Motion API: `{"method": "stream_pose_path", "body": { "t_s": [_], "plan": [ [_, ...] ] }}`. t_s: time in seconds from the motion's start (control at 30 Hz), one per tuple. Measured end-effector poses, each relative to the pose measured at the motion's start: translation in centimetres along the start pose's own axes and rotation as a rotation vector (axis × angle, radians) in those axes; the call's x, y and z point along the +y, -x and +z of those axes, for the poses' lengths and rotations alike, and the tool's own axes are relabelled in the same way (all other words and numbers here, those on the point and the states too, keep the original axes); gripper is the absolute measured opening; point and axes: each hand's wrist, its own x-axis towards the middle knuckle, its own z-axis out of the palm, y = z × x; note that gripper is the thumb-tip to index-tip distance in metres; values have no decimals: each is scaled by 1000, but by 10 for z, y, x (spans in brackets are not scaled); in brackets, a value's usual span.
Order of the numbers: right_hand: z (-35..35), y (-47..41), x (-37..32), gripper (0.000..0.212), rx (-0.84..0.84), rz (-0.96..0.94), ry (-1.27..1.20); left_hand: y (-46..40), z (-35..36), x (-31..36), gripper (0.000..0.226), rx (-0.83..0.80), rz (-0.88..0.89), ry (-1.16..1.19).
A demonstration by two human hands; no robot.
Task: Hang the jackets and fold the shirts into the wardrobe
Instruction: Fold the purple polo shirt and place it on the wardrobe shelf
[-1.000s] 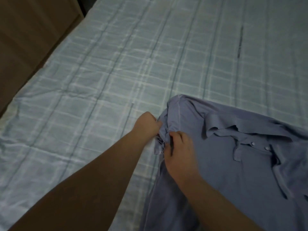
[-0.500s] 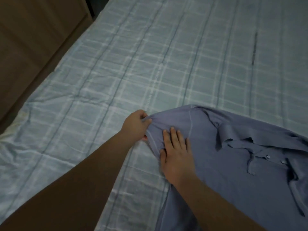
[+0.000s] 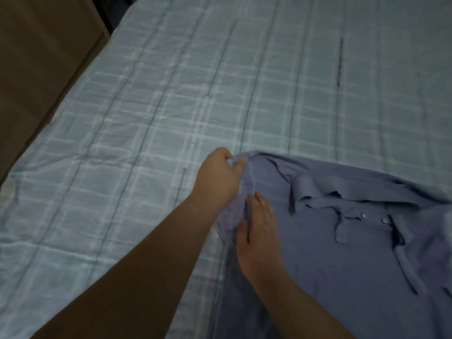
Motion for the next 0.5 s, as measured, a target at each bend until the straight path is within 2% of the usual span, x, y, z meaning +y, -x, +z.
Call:
{"method": "stream_pose_path", "body": {
  "t_s": [0.1,0.2,0.27,0.33,0.5],
  "plan": [
    [-32,20,15,64,73,45,-62,16,50,31,29,-59,-77,162],
    [-65,38,41,61,96,76,-98,39,104,50,24,-205,-222,219],
    [-81,52,61,60,123,160,-86,65,132,55,17,-290,-241,207],
    [-89,69,83,57,154,228,-87,96,152,53,24,-298,-235,217],
    [-108,118,117,63,115,226,-149,169,166,22,12,-273,-382,429]
  ]
}}
